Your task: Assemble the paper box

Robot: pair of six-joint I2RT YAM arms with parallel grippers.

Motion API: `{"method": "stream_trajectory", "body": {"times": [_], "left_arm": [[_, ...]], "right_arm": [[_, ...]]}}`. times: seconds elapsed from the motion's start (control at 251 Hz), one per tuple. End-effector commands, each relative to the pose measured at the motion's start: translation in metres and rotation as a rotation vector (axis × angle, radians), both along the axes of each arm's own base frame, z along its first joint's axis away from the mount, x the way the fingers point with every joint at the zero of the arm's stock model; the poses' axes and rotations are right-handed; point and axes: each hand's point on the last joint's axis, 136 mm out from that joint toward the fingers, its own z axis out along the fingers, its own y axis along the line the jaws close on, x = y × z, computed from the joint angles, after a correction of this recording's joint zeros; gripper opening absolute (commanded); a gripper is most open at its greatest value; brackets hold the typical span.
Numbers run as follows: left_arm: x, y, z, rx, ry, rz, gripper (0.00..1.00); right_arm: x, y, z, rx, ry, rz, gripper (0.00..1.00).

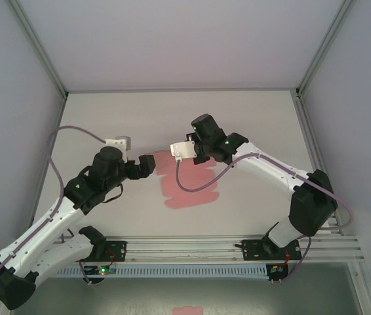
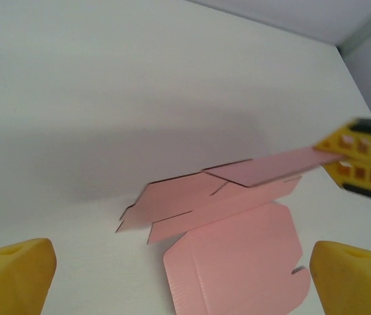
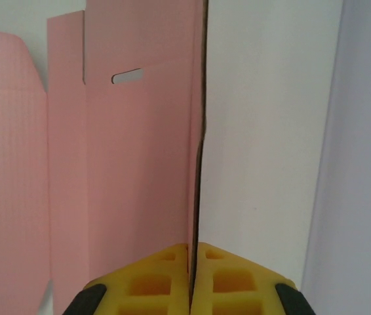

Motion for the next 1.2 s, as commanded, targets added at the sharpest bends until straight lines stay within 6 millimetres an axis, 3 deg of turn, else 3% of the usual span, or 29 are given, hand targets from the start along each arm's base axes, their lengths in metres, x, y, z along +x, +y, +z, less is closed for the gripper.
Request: {"method": "stream_trajectory", "body": {"times": [0.0, 0.04, 0.152, 0.323, 0.507, 0.678, 0.754, 0.986, 1.197], "left_arm": [[0.009, -0.03, 0.035, 0.124, -0.202, -0.26, 0.95], [0.011, -0.039, 0.033, 0.154, -0.213, -0.323, 0.89], [0.014, -0.059, 0.027, 0.204, -0.233, -0.467, 0.84], [0.029, -0.05, 0.028, 0.33, -0.305, -0.445, 0.79], [0.033, -0.055, 0.024, 0.375, -0.323, -0.493, 0.77], [0.047, -0.062, 0.015, 0.388, -0.279, -0.491, 0.58], [0.05, -0.068, 0.013, 0.376, -0.265, -0.515, 0.37], [0.049, -0.074, 0.006, 0.359, -0.226, -0.543, 0.39], [0.033, -0.077, 0.008, 0.335, -0.248, -0.609, 0.43]], "right_arm": [[0.001, 0.006, 0.009, 0.037, 0.052, 0.021, 0.0], [0.003, 0.004, 0.006, 0.019, 0.047, 0.019, 0.0], [0.003, 0.0, 0.001, -0.001, 0.073, 0.009, 0.0], [-0.006, 0.001, 0.008, 0.036, 0.113, 0.042, 0.0], [-0.016, 0.004, 0.013, 0.054, 0.151, 0.076, 0.0], [-0.017, 0.005, 0.015, 0.064, 0.159, 0.084, 0.0], [-0.018, 0.007, 0.016, 0.067, 0.167, 0.089, 0.0], [-0.012, 0.006, 0.024, 0.11, 0.184, 0.062, 0.0], [-0.011, 0.001, 0.023, 0.096, 0.207, 0.051, 0.0]]}}
